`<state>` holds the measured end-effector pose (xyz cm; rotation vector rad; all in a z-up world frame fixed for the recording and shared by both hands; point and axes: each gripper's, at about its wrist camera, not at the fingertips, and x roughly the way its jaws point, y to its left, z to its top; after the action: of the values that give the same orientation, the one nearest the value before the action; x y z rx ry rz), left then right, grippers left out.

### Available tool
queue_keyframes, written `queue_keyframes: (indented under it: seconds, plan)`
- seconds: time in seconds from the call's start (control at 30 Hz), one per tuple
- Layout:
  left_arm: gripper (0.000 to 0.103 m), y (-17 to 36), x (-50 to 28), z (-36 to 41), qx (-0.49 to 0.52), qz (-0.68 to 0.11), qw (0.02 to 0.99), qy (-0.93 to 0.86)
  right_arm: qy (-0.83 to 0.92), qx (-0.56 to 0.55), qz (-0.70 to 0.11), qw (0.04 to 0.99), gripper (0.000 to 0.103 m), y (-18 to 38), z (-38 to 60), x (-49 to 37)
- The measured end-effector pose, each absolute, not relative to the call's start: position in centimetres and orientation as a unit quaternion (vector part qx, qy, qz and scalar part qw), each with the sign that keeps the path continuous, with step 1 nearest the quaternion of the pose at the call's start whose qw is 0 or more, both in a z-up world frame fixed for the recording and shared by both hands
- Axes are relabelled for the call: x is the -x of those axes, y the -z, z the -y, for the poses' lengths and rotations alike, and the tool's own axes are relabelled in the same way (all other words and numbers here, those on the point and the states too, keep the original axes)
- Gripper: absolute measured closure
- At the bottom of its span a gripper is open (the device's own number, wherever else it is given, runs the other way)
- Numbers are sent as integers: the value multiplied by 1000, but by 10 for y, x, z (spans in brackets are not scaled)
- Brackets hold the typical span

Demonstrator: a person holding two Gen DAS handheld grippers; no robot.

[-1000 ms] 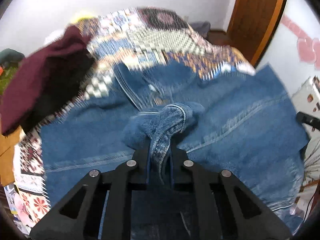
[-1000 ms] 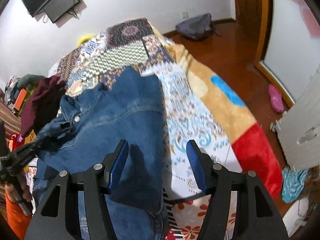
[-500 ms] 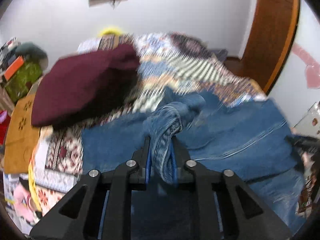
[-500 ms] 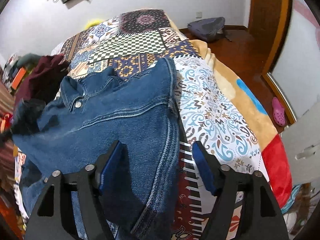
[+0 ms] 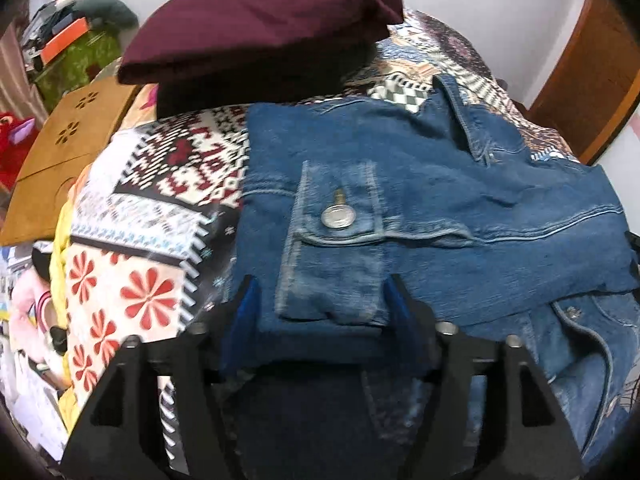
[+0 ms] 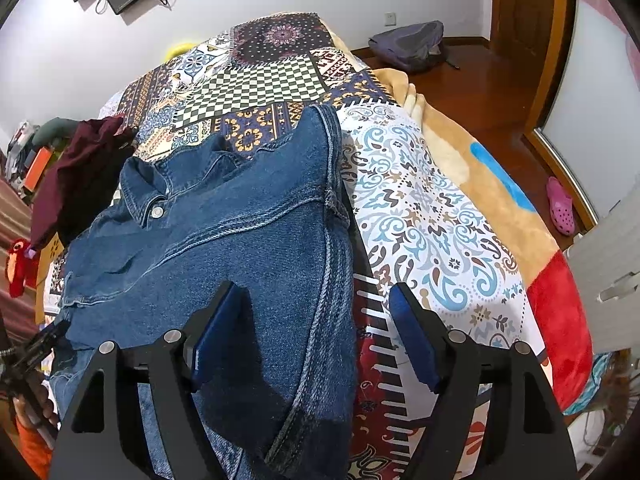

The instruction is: Fold large clothes

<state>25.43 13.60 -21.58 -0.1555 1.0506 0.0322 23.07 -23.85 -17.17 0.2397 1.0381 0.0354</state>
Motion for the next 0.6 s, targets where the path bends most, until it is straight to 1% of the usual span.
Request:
queue_keyframes:
  seconds: [0.1, 0.2, 0.33, 0.43, 0.53, 0.6]
  plan:
    - [26, 211, -252, -143, 78, -504, 860, -16, -22, -116, -503, 856, 29, 169, 239, -233]
    - [25, 204, -258, -148, 79, -510, 856, -14, -32, -122, -501, 857, 29, 162, 241, -235]
    - [24, 182, -267, -156, 61, -490, 869, -36, -35, -121, -486, 865, 29, 150, 243, -244]
    - [22, 176, -280, -169, 61, -481, 873, -47, -40, -119, -484, 866, 29, 148, 244, -258]
    - [21, 181, -298, -181, 76, -488, 868, -46, -51, -124, -491, 861, 29, 153, 246, -276]
    - [21, 196, -315, -191, 108, -508, 854, -24, -69, -133, -501, 852, 30, 160, 248, -288]
